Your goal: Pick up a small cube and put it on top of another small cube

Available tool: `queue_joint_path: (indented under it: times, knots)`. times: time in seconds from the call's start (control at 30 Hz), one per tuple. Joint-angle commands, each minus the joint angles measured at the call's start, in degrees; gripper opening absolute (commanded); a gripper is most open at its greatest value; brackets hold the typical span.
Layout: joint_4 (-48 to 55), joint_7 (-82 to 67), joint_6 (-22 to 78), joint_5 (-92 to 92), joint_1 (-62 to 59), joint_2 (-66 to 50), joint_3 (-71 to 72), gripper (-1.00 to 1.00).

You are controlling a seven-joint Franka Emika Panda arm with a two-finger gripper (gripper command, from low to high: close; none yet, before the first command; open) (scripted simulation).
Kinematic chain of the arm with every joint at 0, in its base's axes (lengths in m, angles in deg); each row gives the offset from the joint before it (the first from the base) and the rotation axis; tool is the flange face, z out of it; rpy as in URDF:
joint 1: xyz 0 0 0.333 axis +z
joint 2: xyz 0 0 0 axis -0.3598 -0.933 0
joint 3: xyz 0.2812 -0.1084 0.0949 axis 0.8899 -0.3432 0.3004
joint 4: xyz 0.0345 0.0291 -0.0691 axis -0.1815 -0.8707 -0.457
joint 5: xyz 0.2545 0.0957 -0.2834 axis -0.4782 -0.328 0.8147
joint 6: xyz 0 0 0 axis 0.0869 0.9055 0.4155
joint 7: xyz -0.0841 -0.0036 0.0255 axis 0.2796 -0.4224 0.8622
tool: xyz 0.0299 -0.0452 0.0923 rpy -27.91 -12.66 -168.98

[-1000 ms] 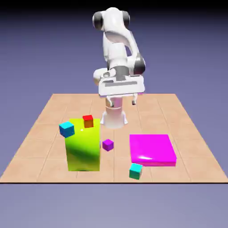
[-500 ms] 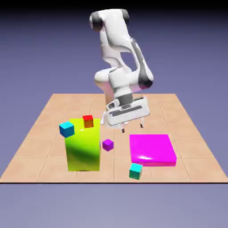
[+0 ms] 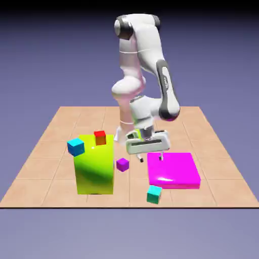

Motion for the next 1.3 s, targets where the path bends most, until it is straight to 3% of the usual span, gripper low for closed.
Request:
queue_joint_path:
  times: [0.0, 0.7, 0.77, 1.03, 1.07, 1.27]
  knots:
    - [-0.04, -1.06, -0.16, -2.49, 1.49, -1.0, -1.11, 0.0]
    - [-2.49, -22.4, -6.25, -54.82, 32.25, -21.93, -24.63, 0.0]
    - [-3.33, -23.11, -7.87, -56.76, 31.8, -22.9, -26.07, 0.0]
    - [1.86, -20.95, 4.94, -60.6, 16.34, -38.89, -9.88, 0.0]
    - [1.86, -20.95, 4.95, -60.6, 16.34, -38.89, -9.88, -1.0]
    - [-1.46, -22.33, -3.27, -58.14, 26.24, -28.65, -20.25, -1.0]
